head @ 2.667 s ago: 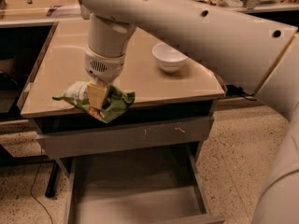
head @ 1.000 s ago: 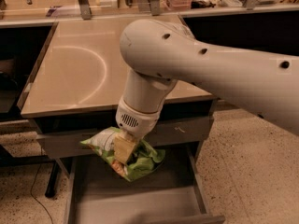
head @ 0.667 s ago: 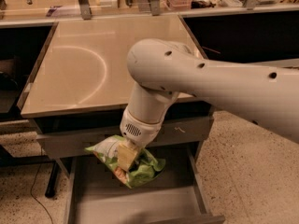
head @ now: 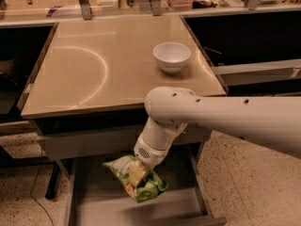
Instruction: Place green rice chip bag into middle drawer
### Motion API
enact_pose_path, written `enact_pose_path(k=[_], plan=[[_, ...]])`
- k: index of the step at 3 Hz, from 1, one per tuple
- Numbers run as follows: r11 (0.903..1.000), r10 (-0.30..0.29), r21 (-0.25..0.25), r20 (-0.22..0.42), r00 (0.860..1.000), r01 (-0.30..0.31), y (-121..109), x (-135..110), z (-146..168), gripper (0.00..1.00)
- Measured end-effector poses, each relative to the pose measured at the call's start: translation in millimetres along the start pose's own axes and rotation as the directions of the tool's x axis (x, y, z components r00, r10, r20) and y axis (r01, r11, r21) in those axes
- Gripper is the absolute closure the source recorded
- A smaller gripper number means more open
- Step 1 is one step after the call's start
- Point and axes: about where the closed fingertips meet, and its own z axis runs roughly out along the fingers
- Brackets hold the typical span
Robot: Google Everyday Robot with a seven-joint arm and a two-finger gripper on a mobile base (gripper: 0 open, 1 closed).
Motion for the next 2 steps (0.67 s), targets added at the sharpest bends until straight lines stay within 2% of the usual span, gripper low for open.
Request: enact_pose_path(k=[1,2], plan=[[1.0000,0.000,0.000,0.000,1.000,0.000,0.0,0.0,0.0,1.00],[0.9950,0.086,-0.052,0.002,0.996,-0.086,-6.7,14.2,38.7,1.00]])
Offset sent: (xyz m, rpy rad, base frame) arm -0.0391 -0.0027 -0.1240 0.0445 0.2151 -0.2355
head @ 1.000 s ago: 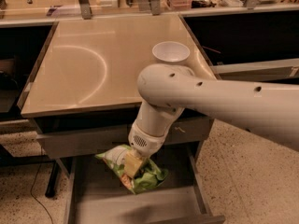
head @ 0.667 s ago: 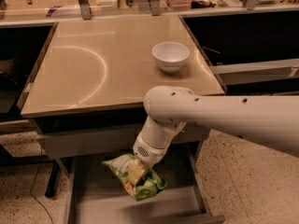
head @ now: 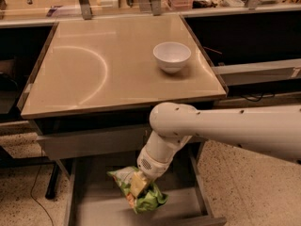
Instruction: Place green rice chip bag into middle drawer
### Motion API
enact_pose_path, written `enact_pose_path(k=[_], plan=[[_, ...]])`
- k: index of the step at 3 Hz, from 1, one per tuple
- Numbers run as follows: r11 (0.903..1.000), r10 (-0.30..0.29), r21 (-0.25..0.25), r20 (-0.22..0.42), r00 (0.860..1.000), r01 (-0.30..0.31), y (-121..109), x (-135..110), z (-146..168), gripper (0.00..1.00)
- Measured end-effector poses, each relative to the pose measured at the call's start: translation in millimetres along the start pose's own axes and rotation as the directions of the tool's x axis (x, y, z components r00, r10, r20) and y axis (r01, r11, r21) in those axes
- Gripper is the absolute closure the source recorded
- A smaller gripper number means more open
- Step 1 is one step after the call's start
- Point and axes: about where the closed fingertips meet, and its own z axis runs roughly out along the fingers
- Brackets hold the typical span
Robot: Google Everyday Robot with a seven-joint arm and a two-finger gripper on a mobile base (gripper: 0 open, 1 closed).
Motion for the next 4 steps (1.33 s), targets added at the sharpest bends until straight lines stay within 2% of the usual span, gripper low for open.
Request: enact_pose_path(k=[1,2,3,4], plan=[[0.9911,0.131,-0.019,-0.012,0.991,-0.132,-27.9,20.2,49.2,1.00],[0.9733,0.226,-0.034,-0.040,0.973,-0.227,-48.4,31.9,82.8,1.00],[0.9714,0.233,-0.039,-0.045,0.972,-0.234,-49.4,33.3,86.5,1.00],[0.9667,0.251,-0.054,0.016,0.968,-0.250,-54.5,21.5,93.5,1.00]])
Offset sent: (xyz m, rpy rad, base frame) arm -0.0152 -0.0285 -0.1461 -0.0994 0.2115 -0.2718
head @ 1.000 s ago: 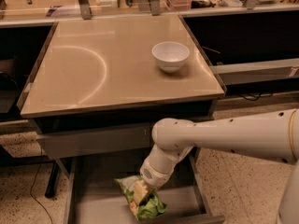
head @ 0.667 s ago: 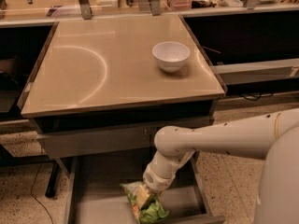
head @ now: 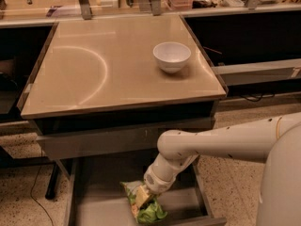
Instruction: Place green rice chip bag into middle drawer
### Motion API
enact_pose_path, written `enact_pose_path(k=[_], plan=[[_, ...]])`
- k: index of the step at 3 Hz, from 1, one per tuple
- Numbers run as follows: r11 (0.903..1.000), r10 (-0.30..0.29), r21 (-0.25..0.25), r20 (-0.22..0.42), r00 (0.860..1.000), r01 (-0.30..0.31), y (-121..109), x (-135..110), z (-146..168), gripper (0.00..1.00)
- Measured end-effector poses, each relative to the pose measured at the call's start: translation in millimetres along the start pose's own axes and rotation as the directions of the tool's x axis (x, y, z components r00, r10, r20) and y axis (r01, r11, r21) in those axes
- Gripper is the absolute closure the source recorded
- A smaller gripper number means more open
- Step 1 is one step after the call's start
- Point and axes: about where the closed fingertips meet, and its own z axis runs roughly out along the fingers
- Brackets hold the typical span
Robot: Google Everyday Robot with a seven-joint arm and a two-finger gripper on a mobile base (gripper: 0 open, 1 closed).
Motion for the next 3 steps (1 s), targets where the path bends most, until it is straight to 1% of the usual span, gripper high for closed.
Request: enact_pose_path(k=[1,2,3], plan=[[0.9999,-0.012,0.002,0.113,0.994,0.012,2.9,-21.6,-6.4,1.00],[0.9995,-0.022,-0.017,0.192,0.981,0.026,3.1,-39.7,-3.4,1.00],[0.9984,-0.016,-0.049,0.225,0.974,0.028,-0.6,-51.0,13.6,1.00]])
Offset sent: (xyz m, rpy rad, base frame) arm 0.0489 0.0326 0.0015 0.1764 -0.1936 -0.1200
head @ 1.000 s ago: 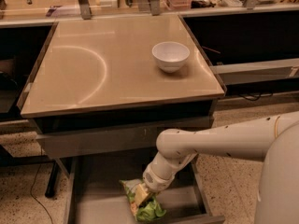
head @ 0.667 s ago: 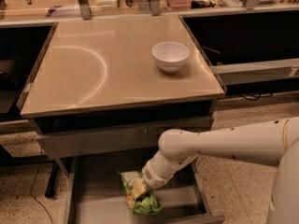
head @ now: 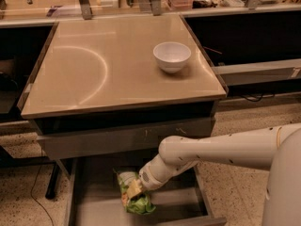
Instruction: Place green rice chip bag into middle drawer
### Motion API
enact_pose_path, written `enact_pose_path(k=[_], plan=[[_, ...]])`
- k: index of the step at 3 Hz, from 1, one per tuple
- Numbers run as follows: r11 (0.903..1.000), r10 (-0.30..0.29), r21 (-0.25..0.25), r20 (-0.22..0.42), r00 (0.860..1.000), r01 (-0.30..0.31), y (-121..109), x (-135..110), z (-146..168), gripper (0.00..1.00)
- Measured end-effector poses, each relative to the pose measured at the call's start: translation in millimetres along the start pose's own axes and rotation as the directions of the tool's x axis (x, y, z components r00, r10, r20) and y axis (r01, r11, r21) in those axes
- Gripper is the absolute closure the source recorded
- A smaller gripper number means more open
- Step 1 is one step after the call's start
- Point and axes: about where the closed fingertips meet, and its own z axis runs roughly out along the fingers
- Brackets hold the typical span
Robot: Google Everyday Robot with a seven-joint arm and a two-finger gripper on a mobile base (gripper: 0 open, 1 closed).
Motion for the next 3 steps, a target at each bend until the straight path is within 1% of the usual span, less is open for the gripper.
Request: enact_pose_path(k=[1,2,3], plan=[[0.9994,0.001,-0.034,0.014,1.000,-0.001,-7.4,-7.2,20.9,1.00],[0.9978,0.003,-0.066,0.015,1.000,-0.002,-13.1,-10.6,39.5,1.00],[0.9964,0.019,-0.082,0.014,1.000,-0.018,-18.6,-7.3,49.6,1.00]])
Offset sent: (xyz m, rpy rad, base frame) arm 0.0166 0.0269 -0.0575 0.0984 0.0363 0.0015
